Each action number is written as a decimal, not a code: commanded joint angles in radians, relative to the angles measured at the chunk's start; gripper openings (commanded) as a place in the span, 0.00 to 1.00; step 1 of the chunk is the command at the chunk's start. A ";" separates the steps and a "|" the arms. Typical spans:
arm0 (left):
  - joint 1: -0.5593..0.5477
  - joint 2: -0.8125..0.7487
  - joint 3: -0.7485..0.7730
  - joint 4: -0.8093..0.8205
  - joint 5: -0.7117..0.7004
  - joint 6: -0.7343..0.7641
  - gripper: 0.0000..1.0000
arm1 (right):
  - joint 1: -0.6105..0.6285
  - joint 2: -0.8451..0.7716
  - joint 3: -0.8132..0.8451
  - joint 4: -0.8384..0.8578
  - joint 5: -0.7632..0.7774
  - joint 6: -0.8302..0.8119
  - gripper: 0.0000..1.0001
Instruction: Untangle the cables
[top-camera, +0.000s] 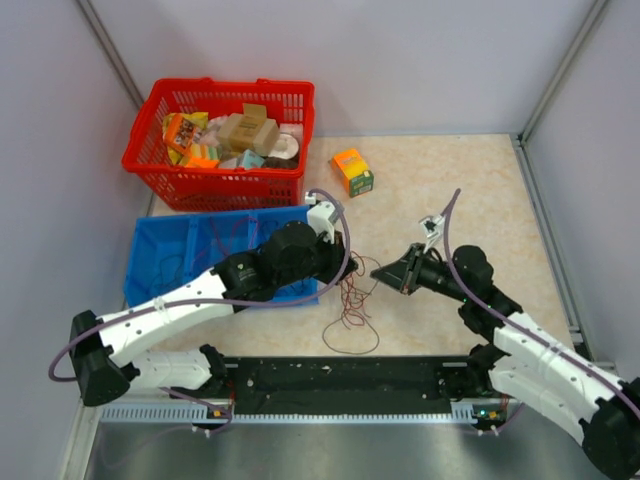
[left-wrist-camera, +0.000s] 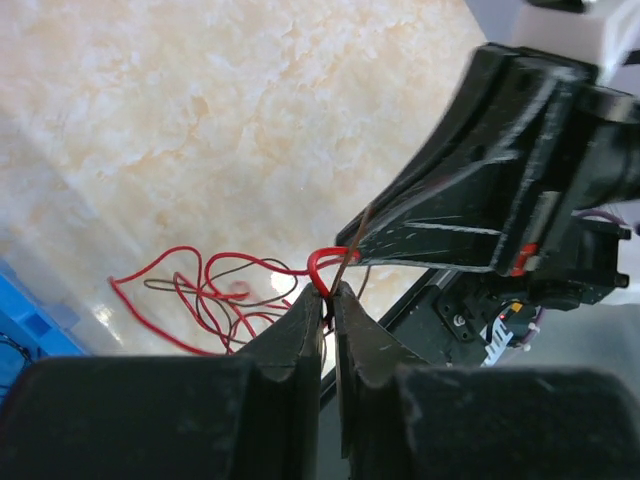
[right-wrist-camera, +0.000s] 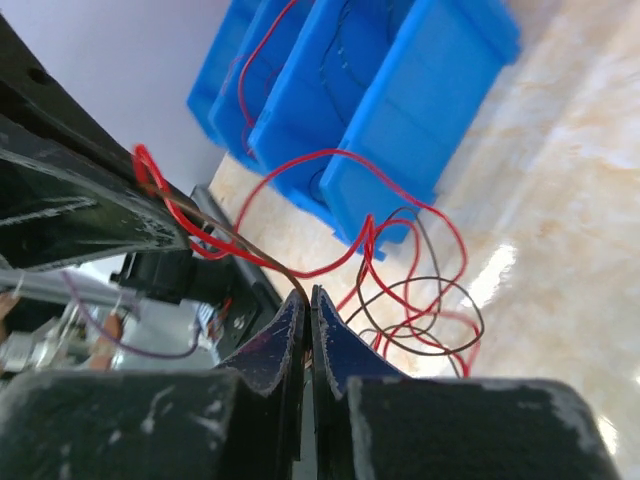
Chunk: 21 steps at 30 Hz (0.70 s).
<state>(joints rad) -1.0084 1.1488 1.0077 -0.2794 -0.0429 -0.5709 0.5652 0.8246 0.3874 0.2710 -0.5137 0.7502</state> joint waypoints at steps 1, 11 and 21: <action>0.002 0.072 0.075 -0.082 -0.026 0.011 0.25 | 0.007 -0.192 0.083 -0.347 0.269 -0.055 0.00; 0.002 0.100 -0.037 0.088 0.092 0.028 0.60 | 0.007 -0.367 0.142 -0.613 0.346 -0.037 0.00; 0.046 0.380 0.097 -0.090 -0.065 -0.039 0.42 | 0.007 -0.421 0.142 -0.664 0.343 -0.022 0.00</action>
<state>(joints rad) -1.0054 1.4563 1.0309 -0.2787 -0.0002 -0.5262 0.5671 0.4427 0.4980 -0.3695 -0.1913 0.7185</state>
